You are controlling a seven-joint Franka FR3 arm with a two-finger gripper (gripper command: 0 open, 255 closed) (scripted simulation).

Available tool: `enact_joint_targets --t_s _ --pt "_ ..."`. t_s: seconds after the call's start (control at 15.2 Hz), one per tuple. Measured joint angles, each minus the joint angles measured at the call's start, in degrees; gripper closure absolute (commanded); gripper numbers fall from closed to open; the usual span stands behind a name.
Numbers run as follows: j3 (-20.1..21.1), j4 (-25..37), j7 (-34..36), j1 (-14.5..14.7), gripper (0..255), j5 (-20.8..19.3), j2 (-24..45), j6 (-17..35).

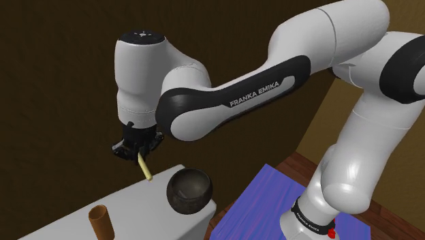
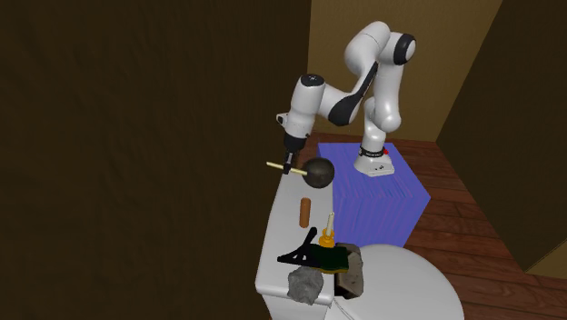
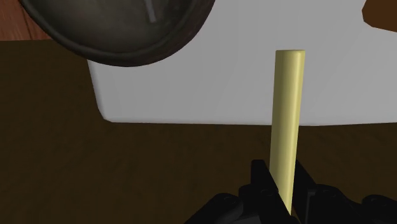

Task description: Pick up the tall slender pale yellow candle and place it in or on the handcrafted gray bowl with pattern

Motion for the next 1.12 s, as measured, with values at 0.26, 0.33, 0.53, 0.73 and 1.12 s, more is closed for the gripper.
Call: enact_joint_targets --t_s 0.26,0.33,0.53,0.73,1.12 --pt "0.08 1.62 -1.2 -0.19 255 1.33 -1.3 -2.5" --pt "0.1 2.17 -1.51 -0.22 255 1.68 -1.64 -3.28" --pt "0.11 3.58 -2.23 -0.3 255 2.39 -2.32 -5.13" --pt "-0.1 -1.24 -4.23 -0.64 255 6.28 -8.0 -4.57" --pt "-3.44 -15.27 -10.37 1.63 255 16.2 -23.71 -3.38"
